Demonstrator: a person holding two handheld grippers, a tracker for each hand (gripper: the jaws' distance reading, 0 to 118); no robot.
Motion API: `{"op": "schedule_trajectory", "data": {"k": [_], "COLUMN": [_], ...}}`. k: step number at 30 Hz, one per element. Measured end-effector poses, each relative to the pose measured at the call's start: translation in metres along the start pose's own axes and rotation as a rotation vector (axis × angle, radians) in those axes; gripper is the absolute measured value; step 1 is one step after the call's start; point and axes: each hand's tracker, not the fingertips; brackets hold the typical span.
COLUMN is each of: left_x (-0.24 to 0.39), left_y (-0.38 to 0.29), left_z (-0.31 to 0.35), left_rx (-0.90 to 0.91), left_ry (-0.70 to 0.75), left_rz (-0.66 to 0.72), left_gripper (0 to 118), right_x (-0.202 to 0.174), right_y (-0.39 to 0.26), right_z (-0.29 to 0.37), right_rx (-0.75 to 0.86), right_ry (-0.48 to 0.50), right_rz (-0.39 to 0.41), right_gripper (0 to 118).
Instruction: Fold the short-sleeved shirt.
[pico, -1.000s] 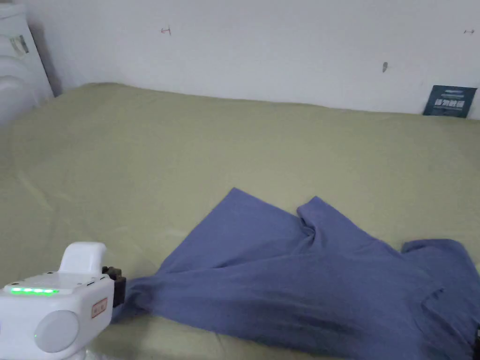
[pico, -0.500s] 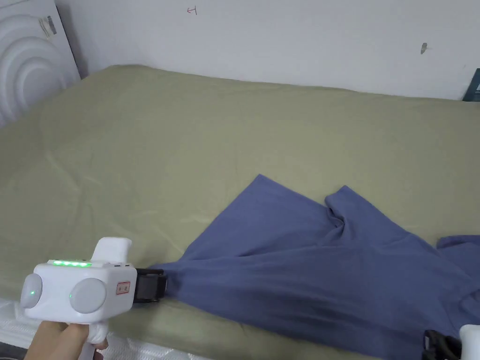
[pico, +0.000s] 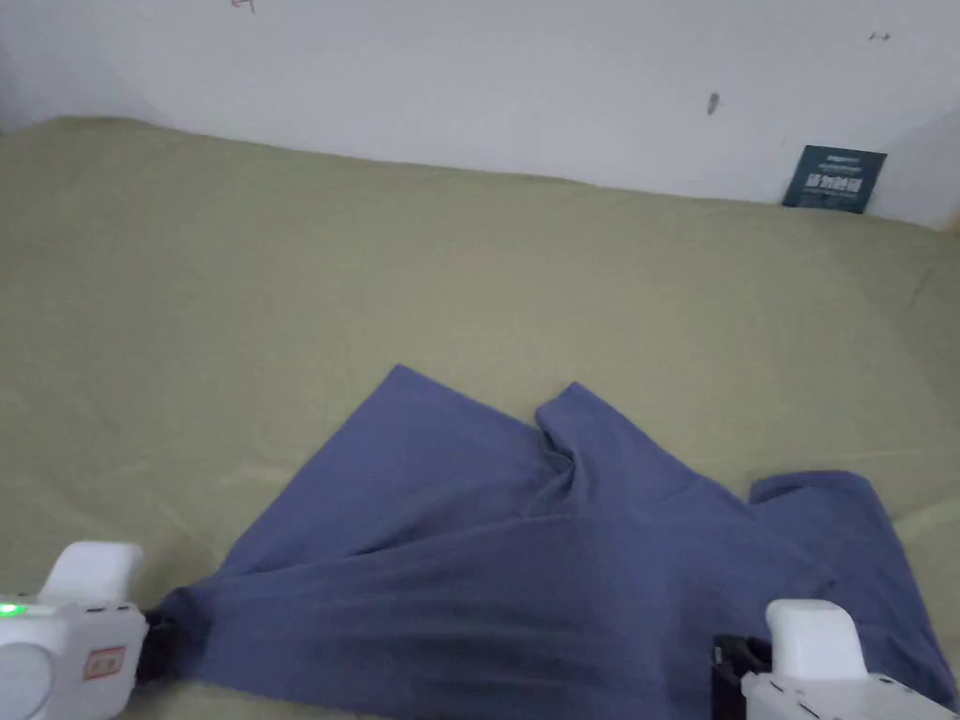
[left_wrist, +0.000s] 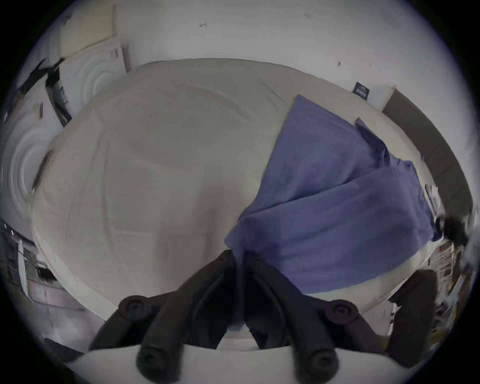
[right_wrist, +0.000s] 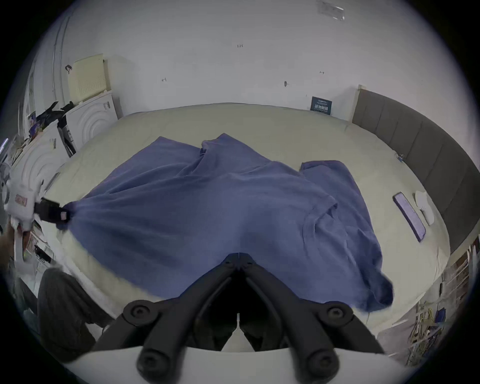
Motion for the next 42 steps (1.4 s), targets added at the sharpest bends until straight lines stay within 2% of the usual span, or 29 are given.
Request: {"op": "schedule_trajectory", "data": {"k": [8, 11, 13, 14, 15, 16, 17, 19, 20, 22, 24, 26, 27, 28, 29, 30, 31, 32, 33, 34, 36, 40, 42], "left_x": [-0.003, 0.002, 0.0, 0.0, 0.001, -0.002, -0.002, 0.001, -0.001, 0.001, 0.001, 0.0, 0.0, -0.002, -0.002, -0.002, -0.001, -0.001, 0.0, 0.001, 0.0, 0.0, 0.003], "left_y": [0.002, 0.003, 0.006, 0.006, 0.006, 0.007, 0.007, 0.009, 0.01, 0.01, 0.011, 0.011, 0.011, 0.01, 0.011, 0.012, 0.013, 0.013, 0.014, 0.014, 0.016, 0.033, 0.047], "left_z": [0.0, 0.0, -0.002, -0.002, -0.002, -0.003, -0.004, -0.004, -0.006, -0.008, -0.009, -0.01, -0.01, -0.009, -0.009, -0.008, -0.007, -0.004, -0.002, 0.002, 0.015, 0.06, 0.081], "left_rx": [-0.01, -0.015, -0.018, -0.019, -0.021, -0.022, -0.023, -0.027, -0.03, -0.032, -0.034, -0.034, -0.034, -0.033, -0.034, -0.036, -0.038, -0.042, -0.046, -0.042, -0.011, 0.131, 0.181], "left_ry": [-0.028, -0.026, -0.026, -0.026, -0.027, -0.03, -0.031, -0.031, -0.028, -0.02, -0.017, -0.017, -0.018, -0.019, -0.02, -0.021, -0.02, -0.017, -0.016, -0.01, -0.002, -0.035, -0.051], "left_rz": [0.052, 0.051, 0.049, 0.048, 0.049, 0.05, 0.049, 0.05, 0.045, 0.029, 0.024, 0.028, 0.031, 0.038, 0.04, 0.041, 0.045, 0.044, 0.038, 0.036, 0.052, 0.093, 0.087], "left_gripper": [9, 9, 9, 9, 9, 9, 9, 9, 9, 9, 9, 9, 9, 9, 9, 9, 9, 9, 9, 9, 9, 9, 9], "right_x": [0.045, 0.056, 0.061, 0.064, 0.065, 0.068, 0.07, 0.07, 0.068, 0.065, 0.065, 0.067, 0.065, 0.063, 0.058, 0.054, 0.047, 0.042, 0.038, 0.034, 0.043, 0.071, 0.087], "right_y": [0.112, 0.142, 0.155, 0.16, 0.164, 0.167, 0.168, 0.167, 0.174, 0.178, 0.151, 0.149, 0.152, 0.154, 0.156, 0.157, 0.16, 0.158, 0.158, 0.159, 0.162, 0.182, 0.185], "right_z": [-0.119, -0.159, -0.177, -0.184, -0.187, -0.193, -0.197, -0.207, -0.192, -0.191, -0.22, -0.219, -0.213, -0.206, -0.195, -0.185, -0.184, -0.178, -0.169, -0.156, -0.106, -0.025, 0.013], "right_rx": [-0.074, -0.154, -0.15, -0.172, -0.192, -0.236, -0.279, -0.322, -0.305, -0.314, -0.366, -0.338, -0.337, -0.328, -0.303, -0.271, -0.227, -0.248, -0.217, -0.181, -0.104, 0.053, 0.111], "right_ry": [-0.028, -0.016, -0.035, -0.031, -0.03, 0.001, 0.023, 0.025, 0.031, -0.029, -0.043, -0.025, -0.027, -0.027, -0.021, -0.011, 0.012, -0.005, 0.028, 0.016, 0.005, 0.024, 0.011], "right_rz": [0.047, 0.077, 0.089, 0.098, 0.093, 0.078, 0.063, 0.064, 0.107, 0.152, 0.181, 0.12, 0.122, 0.128, 0.156, 0.19, 0.162, 0.182, 0.208, 0.223, 0.229, 0.173, 0.179], "right_gripper": [0, 0, 0, 7, 44, 86, 118, 106, 104, 102, 96, 95, 90, 76, 47, 0, 0, 0, 0, 0, 0, 0, 0]}}
